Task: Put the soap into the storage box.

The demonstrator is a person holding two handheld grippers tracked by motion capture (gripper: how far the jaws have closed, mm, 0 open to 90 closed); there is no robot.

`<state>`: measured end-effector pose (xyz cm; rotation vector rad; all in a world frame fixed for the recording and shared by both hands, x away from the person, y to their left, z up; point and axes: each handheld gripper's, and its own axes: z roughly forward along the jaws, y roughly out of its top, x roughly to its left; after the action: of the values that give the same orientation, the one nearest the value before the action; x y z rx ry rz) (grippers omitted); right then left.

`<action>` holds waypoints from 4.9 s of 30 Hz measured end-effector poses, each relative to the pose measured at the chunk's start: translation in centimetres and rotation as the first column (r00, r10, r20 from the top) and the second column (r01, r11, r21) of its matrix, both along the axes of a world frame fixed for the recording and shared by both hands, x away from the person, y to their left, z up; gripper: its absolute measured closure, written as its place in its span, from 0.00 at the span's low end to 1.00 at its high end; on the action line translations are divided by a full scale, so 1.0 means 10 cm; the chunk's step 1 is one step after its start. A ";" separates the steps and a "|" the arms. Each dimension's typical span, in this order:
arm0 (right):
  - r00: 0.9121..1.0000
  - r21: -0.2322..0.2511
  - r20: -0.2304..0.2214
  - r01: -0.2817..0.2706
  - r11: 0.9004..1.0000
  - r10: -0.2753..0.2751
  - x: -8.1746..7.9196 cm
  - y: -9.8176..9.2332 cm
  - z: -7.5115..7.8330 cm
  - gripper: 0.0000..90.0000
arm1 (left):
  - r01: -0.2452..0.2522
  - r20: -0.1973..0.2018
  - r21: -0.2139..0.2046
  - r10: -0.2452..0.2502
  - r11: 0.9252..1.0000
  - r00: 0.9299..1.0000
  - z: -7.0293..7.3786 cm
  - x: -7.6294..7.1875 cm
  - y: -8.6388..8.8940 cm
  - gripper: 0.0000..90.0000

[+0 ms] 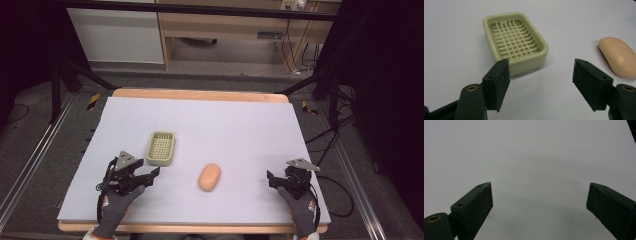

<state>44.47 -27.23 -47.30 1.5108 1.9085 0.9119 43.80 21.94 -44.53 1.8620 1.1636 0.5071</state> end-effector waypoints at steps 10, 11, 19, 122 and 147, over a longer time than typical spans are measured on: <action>1.000 0.007 0.002 0.005 1.000 -0.005 0.00 0.00 0.00 0.08 | 0.028 0.001 0.006 -0.028 1.000 1.000 0.03 0.01 -0.10 0.32; 1.000 0.007 0.003 0.006 1.000 -0.006 0.00 0.00 0.01 0.08 | 0.029 0.001 0.009 -0.029 1.000 1.000 0.04 0.02 -0.11 0.32; 1.000 0.006 0.011 0.013 1.000 -0.013 0.00 0.00 0.02 0.08 | 0.064 0.013 0.019 -0.064 0.998 0.998 0.12 0.06 -0.25 0.32; 1.000 0.004 -0.010 -0.009 1.000 0.009 0.03 0.08 0.01 0.08 | 0.268 -0.187 0.192 -0.233 0.944 0.954 -0.31 0.31 -1.82 0.27; 1.000 0.005 -0.014 -0.007 1.000 0.007 0.03 0.07 0.01 0.08 | 0.303 -0.176 0.150 -0.276 0.941 0.945 -0.08 0.29 -1.68 0.35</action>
<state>44.79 -26.49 -47.23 1.5181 1.9244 0.9120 46.67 5.10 -45.34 2.2135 0.9404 0.3114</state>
